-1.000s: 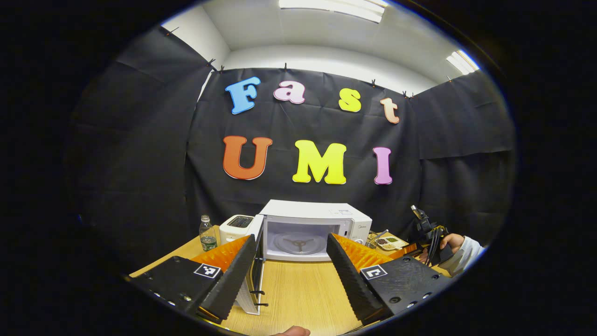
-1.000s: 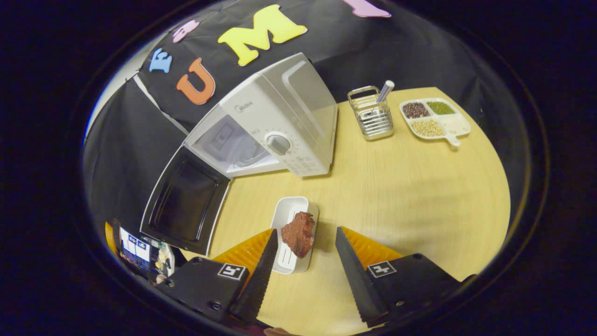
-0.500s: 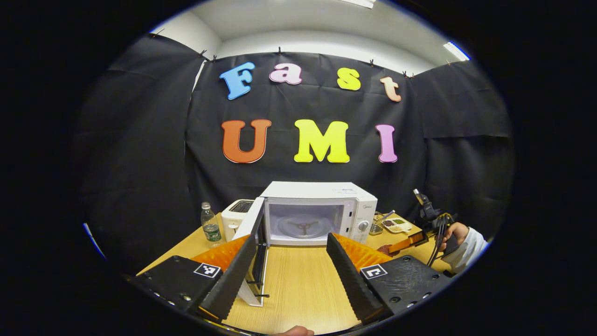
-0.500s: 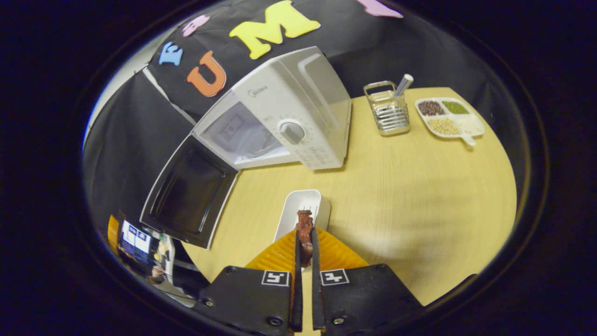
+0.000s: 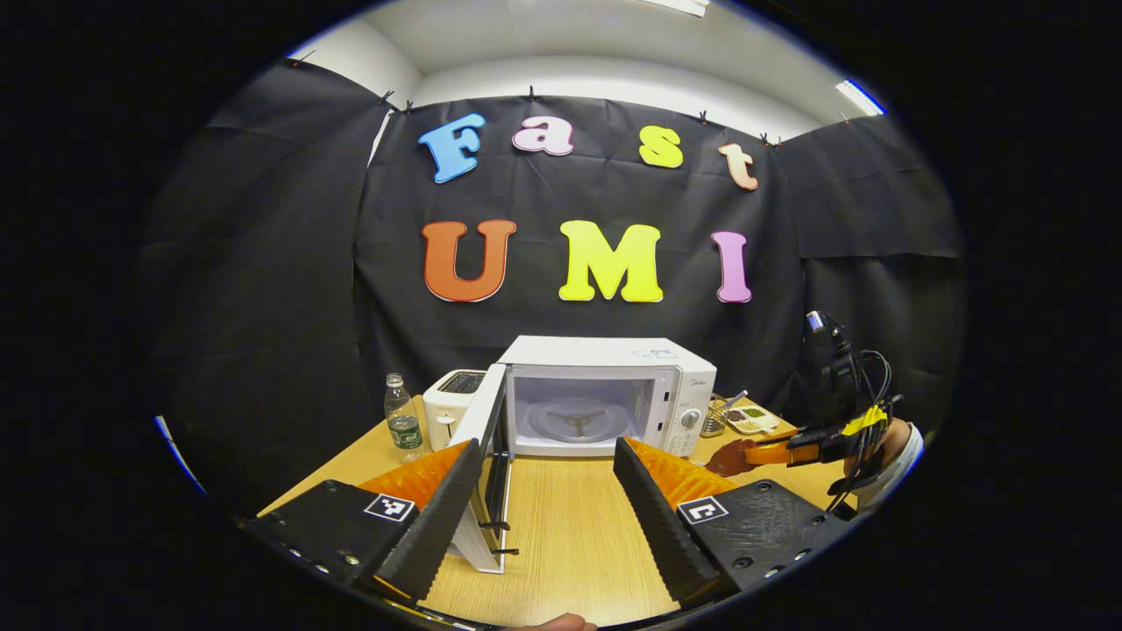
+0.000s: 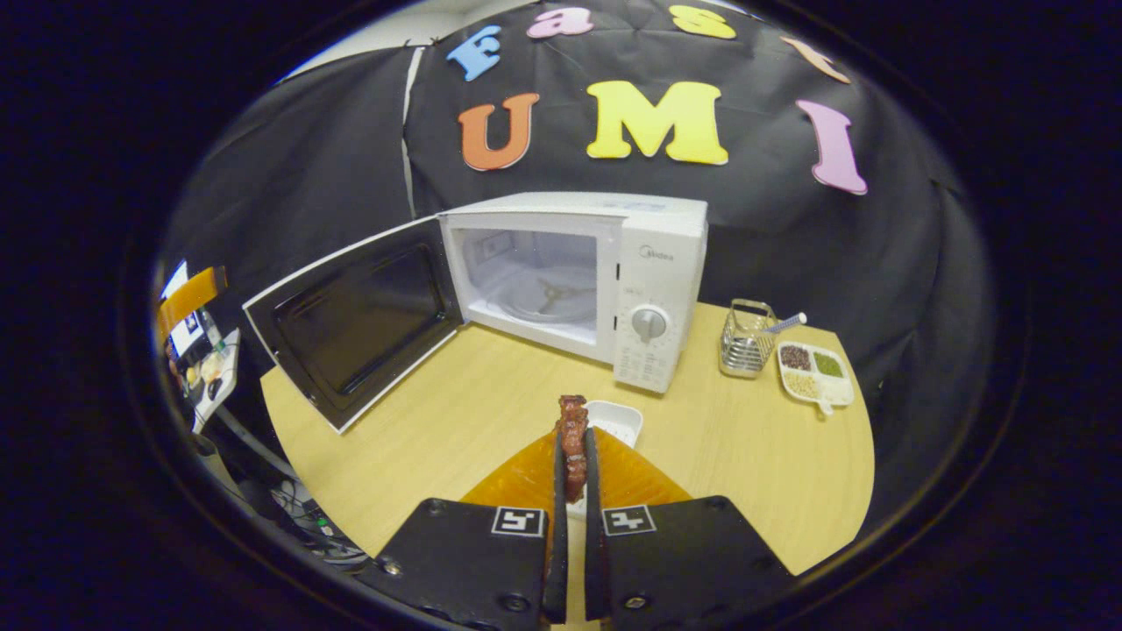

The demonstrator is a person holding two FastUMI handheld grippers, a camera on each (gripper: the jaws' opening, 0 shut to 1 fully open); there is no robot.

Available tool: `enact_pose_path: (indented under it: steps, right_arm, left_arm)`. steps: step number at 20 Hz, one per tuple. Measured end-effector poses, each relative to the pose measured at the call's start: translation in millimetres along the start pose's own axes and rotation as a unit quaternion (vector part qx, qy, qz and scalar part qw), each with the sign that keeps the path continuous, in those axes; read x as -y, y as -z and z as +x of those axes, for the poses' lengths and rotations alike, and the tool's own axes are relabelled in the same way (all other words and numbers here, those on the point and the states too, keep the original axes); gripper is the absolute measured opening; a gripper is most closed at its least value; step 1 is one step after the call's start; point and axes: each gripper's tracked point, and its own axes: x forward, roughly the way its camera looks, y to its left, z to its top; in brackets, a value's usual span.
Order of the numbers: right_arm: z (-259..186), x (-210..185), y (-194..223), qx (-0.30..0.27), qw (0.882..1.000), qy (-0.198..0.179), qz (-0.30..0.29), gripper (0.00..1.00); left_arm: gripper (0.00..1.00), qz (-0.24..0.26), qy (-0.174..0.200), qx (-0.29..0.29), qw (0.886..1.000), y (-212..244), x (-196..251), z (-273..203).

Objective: Open the microwave oven with the left hand, put the food in, and close the microwave oven.

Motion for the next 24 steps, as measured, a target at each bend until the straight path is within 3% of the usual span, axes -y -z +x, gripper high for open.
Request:
enact_pose_path:
  steps: [7,13,18,24]
  right_arm:
    - [56,-44,-31,0.056,0.998,0.039,0.007,0.11]
    - [121,-64,-54,0.082,0.987,0.047,0.127,0.11]
    - [172,-68,-85,0.13,0.96,0.08,0.233,0.11]
    - [251,-61,-111,0.172,0.921,0.12,0.329,0.11]
  left_arm:
    - [0.93,-0.007,0.0,0.014,1.0,-4,-9,-11]
    - [0.93,0.006,0.031,0.019,0.999,5,0,-21]
    - [0.93,-0.003,0.048,0.028,0.998,5,1,-24]
    - [0.93,-0.02,0.04,0.038,0.998,1,-11,-15]
